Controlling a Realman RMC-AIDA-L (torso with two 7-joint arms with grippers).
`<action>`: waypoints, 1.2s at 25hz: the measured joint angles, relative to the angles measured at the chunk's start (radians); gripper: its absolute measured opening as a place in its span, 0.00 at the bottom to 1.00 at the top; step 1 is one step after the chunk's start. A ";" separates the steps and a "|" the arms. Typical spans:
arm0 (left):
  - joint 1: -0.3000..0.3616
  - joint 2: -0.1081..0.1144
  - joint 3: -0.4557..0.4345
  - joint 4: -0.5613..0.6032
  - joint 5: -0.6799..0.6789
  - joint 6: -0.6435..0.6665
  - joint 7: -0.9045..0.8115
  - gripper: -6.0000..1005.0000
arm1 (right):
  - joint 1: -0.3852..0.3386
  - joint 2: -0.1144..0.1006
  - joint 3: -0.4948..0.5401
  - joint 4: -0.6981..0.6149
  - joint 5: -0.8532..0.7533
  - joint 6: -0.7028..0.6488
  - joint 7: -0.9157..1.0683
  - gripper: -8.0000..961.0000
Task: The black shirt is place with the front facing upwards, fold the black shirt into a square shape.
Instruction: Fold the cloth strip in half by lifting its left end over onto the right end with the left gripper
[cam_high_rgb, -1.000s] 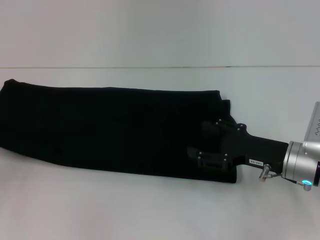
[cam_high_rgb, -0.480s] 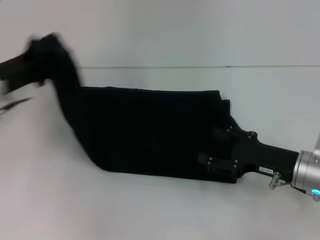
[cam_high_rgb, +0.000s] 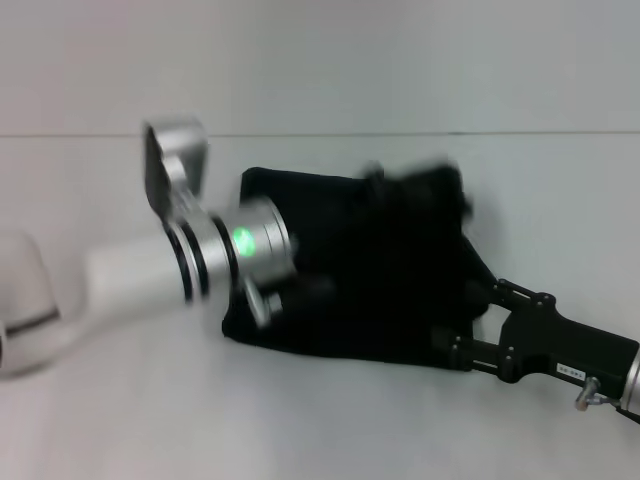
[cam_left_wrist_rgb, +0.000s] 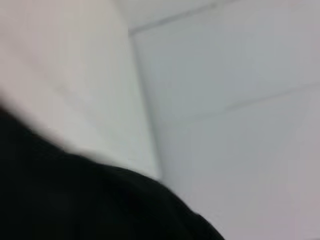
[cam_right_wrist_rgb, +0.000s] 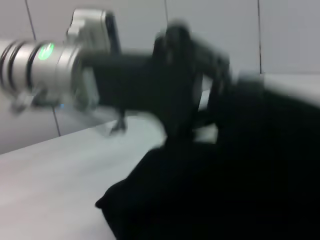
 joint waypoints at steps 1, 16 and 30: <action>0.008 -0.002 0.009 -0.028 0.002 -0.020 0.023 0.10 | -0.002 -0.001 0.002 0.001 0.000 0.002 -0.001 0.89; 0.059 -0.006 0.030 -0.140 0.011 -0.021 0.115 0.12 | 0.071 0.009 0.003 0.029 0.016 0.204 0.021 0.89; 0.079 -0.004 0.041 -0.132 0.020 0.015 0.116 0.14 | 0.208 0.015 0.000 0.085 0.108 0.485 0.023 0.89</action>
